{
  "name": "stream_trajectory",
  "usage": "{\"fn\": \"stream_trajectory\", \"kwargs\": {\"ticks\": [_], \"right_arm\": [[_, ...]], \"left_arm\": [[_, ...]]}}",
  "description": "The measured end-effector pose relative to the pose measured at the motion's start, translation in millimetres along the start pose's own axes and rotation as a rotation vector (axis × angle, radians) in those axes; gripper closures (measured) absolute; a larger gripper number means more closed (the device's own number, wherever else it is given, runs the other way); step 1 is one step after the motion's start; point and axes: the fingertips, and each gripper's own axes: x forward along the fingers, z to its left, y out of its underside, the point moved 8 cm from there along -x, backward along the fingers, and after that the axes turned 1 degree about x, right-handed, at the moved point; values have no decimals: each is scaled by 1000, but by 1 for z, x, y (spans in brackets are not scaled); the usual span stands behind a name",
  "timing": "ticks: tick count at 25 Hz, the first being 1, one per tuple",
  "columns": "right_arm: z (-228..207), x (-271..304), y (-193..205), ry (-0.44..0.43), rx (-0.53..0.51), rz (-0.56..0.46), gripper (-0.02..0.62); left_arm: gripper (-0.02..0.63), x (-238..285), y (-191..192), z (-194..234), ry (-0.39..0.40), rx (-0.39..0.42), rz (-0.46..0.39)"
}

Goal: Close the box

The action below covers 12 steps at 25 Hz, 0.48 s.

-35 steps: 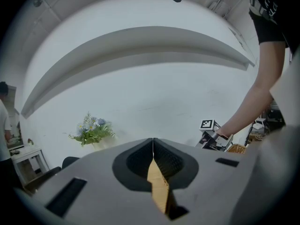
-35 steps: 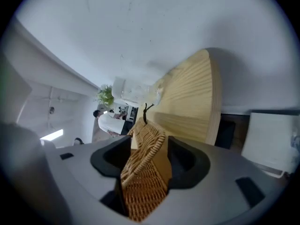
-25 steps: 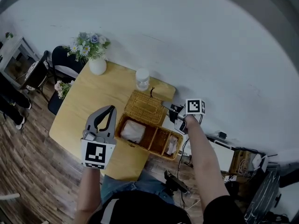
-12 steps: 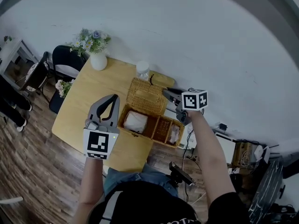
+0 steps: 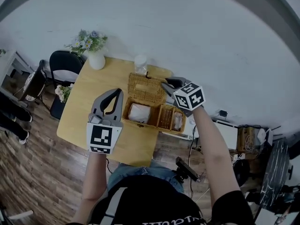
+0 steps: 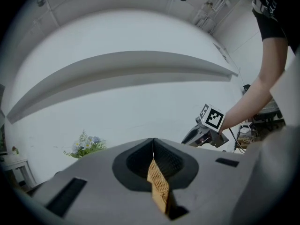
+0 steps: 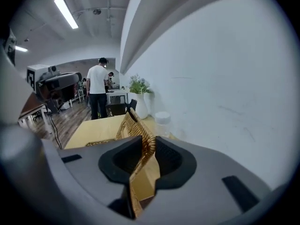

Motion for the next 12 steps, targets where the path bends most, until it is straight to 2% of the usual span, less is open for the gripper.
{"fn": "stream_trajectory", "kwargs": {"ticks": [7,12], "right_arm": [[32,-19,-5,64,-48,28,514],[47,-27,-7,49,-75,72,522]], "left_arm": [[594,-19,-10,5,51,10,-22],[594,-28,-16,9,78,26,-35]]}}
